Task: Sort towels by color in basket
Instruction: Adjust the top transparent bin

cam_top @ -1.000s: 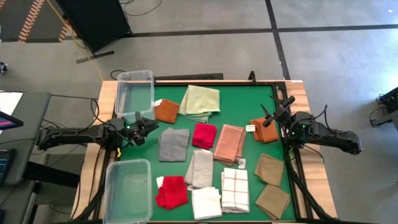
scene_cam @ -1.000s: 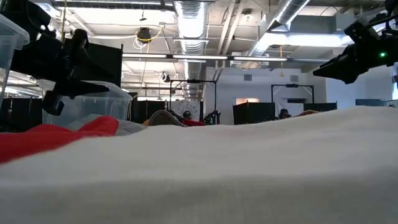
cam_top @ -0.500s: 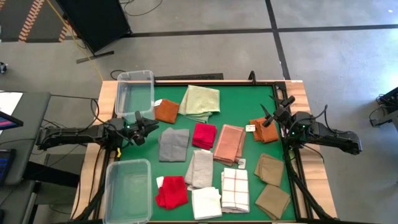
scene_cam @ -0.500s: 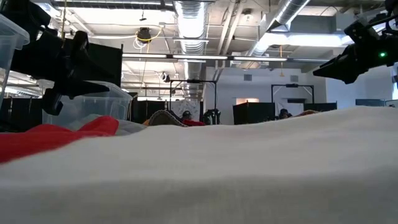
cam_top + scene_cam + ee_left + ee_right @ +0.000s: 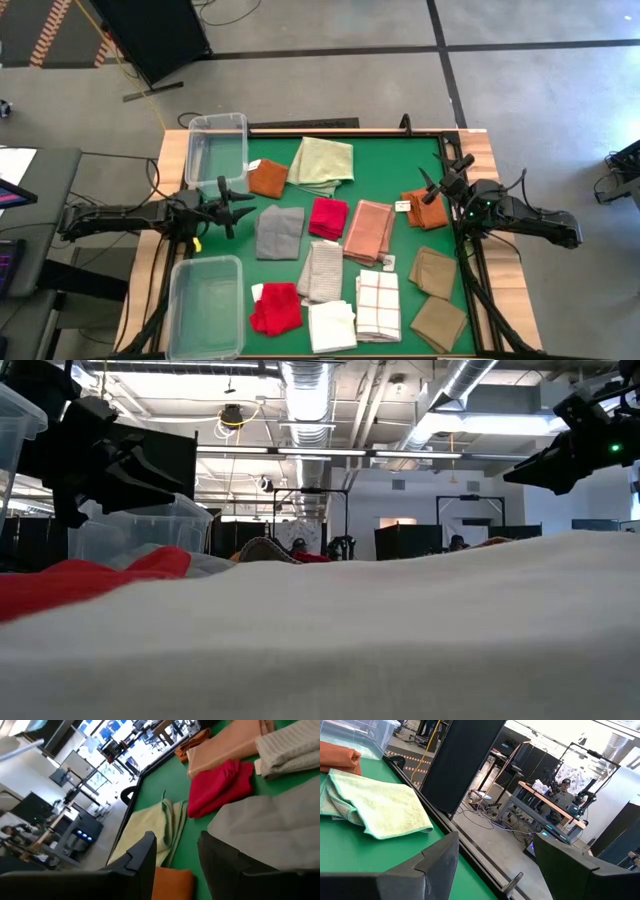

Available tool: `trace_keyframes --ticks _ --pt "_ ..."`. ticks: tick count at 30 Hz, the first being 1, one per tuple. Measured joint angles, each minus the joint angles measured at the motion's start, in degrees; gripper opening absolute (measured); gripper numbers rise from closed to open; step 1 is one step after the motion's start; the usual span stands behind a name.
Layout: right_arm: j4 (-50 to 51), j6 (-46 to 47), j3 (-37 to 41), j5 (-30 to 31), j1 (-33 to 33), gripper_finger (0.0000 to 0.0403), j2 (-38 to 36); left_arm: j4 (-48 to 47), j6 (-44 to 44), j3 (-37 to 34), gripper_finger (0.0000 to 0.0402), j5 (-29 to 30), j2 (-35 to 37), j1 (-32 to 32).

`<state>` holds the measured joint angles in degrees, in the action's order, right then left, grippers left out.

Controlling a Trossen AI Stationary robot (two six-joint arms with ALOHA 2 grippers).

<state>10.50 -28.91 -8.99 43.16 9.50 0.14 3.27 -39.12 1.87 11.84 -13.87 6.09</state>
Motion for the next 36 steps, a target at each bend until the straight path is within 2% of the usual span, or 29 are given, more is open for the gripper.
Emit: trace_keyframes --ticks 18,36 --pt "-0.02 0.00 0.02 0.00 0.01 0.0286 0.00 0.04 -4.86 0.00 0.0135 -0.04 0.01 0.00" --pt "-0.02 0.01 0.00 -0.02 0.00 0.0286 0.00 0.10 18.45 0.00 0.0135 -0.07 0.02 0.00"
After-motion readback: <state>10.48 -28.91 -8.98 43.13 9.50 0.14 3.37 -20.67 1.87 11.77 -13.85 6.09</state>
